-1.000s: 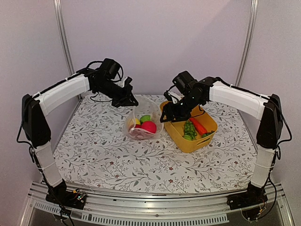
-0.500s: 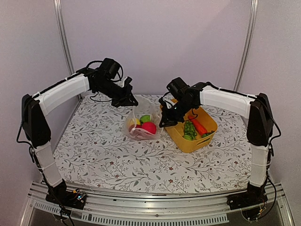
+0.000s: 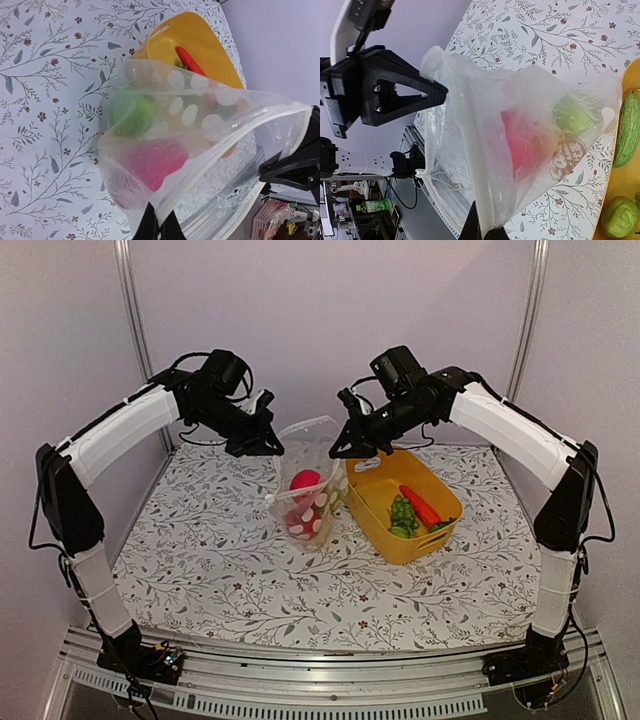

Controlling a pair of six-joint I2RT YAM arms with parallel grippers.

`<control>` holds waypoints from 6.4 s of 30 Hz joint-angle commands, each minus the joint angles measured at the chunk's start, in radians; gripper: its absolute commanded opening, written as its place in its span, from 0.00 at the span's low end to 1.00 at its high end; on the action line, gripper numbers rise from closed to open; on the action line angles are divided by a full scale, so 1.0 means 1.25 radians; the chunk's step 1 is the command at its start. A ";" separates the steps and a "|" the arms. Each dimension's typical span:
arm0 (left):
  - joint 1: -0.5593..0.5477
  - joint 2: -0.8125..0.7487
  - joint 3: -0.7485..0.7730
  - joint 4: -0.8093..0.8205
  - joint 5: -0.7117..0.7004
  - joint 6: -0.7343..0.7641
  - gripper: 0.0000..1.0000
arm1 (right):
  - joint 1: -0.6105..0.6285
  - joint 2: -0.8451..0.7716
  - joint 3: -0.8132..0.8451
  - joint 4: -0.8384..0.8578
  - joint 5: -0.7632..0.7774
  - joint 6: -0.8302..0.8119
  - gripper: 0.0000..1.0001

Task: Place the food in the zip-top bag and seal the zipper
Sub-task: Adjust the zipper food storage bag at the center of the board, then pick up the fake fruit from the bin, then place the fake fruit in the zipper food storage bag.

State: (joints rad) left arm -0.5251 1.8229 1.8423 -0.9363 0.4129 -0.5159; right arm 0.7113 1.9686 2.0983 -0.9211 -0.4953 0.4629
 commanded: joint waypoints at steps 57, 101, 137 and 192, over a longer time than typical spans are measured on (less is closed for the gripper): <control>-0.009 0.064 0.068 -0.025 0.000 -0.005 0.00 | -0.169 0.093 -0.261 -0.078 0.350 -0.198 0.60; -0.008 0.088 0.088 -0.023 0.010 -0.011 0.00 | -0.160 0.164 -0.404 0.046 0.279 -0.278 0.21; -0.008 0.114 0.105 -0.005 0.028 -0.023 0.00 | -0.054 -0.152 -0.015 -0.070 0.127 -0.173 0.00; 0.002 0.085 0.047 0.107 0.136 -0.047 0.00 | -0.041 0.141 0.085 -0.036 -0.116 0.044 0.49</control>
State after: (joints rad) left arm -0.5320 1.9396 1.8977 -0.8234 0.5568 -0.5732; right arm 0.6662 2.1857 2.1757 -0.9539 -0.6384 0.5297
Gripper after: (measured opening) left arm 0.006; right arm 0.467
